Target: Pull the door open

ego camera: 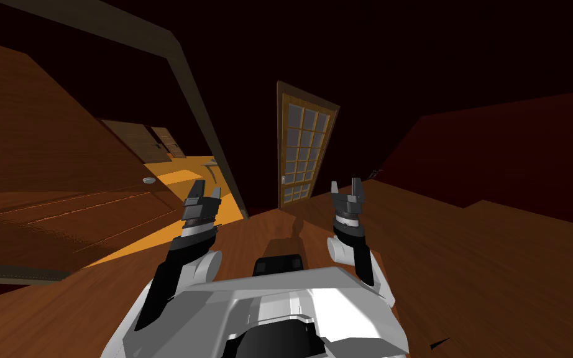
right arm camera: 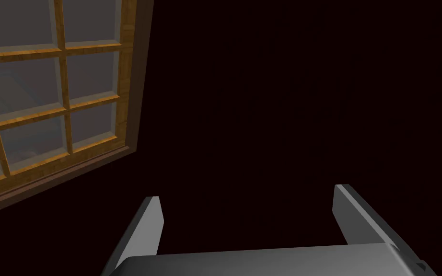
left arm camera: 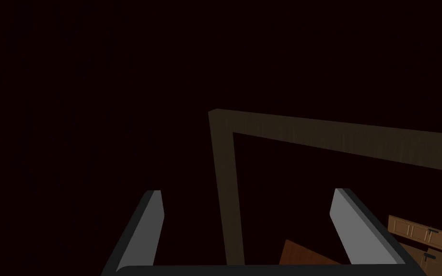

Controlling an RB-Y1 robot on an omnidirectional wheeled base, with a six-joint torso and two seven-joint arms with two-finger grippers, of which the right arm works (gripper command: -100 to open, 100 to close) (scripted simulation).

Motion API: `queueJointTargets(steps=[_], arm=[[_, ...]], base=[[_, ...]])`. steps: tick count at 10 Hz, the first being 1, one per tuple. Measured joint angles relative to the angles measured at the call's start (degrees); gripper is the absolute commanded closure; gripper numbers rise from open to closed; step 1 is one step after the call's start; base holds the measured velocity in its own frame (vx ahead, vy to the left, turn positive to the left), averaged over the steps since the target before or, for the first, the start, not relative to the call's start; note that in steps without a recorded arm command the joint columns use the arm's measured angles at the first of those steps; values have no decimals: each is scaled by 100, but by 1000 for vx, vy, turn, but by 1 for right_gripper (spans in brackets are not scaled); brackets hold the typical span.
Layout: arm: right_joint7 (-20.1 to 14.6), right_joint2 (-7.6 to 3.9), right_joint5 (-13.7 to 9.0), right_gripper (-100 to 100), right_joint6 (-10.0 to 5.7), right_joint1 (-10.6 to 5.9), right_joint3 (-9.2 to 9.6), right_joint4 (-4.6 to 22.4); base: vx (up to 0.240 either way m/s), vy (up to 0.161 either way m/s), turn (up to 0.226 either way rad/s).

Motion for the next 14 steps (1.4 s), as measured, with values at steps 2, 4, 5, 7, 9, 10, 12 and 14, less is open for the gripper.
queueJointTargets(steps=[2,4,5,7,9,10,12,14], arm=[[-193,-60,-42,-100,-27,-93,-22,239],[-352,-76,-47,-100,-63,-146,18,431],[-430,-92,-56,-100,-75,-215,20,558],[-661,-151,-105,-100,-123,-287,-1,816],[-876,-166,-118,-100,-165,-373,44,1083],[-1010,-194,-141,-100,-201,-425,41,1251],[-1301,-253,-191,-100,-242,-608,20,1635],[-1613,-300,-236,-100,-268,-731,29,1947]], base=[[71,-4,52],[67,-7,41],[59,-7,54],[67,1,58],[71,-7,63],[95,-4,70],[96,-9,79],[79,-14,52]])
